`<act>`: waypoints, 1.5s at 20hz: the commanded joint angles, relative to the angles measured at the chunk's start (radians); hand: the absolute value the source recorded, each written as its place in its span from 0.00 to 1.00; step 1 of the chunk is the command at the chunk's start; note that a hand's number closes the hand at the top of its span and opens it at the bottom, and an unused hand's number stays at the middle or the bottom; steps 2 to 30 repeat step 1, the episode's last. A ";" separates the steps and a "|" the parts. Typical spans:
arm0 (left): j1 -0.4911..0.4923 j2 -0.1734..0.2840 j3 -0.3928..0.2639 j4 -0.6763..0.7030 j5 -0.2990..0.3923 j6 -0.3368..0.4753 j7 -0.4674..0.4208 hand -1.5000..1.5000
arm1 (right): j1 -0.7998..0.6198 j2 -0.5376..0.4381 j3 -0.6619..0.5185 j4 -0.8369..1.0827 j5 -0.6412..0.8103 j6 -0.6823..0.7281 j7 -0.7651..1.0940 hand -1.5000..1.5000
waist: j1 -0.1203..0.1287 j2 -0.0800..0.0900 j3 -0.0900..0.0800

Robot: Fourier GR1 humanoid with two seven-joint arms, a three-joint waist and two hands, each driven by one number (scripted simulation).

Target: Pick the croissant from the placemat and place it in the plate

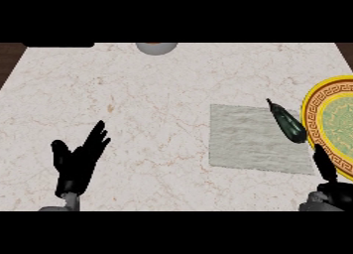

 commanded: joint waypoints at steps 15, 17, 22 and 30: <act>0.046 0.022 0.016 -0.014 0.026 -0.030 0.010 0.50 | 0.055 0.000 0.050 -0.015 0.094 -0.073 0.136 0.00 | 0.003 0.003 -0.003; 0.046 0.022 0.016 -0.014 0.026 -0.030 0.010 0.50 | 0.055 0.000 0.050 -0.015 0.094 -0.073 0.136 0.00 | 0.003 0.003 -0.003; 0.046 0.022 0.016 -0.014 0.026 -0.030 0.010 0.50 | 0.055 0.000 0.050 -0.015 0.094 -0.073 0.136 0.00 | 0.003 0.003 -0.003; 0.046 0.022 0.016 -0.014 0.026 -0.030 0.010 0.50 | 0.055 0.000 0.050 -0.015 0.094 -0.073 0.136 0.00 | 0.003 0.003 -0.003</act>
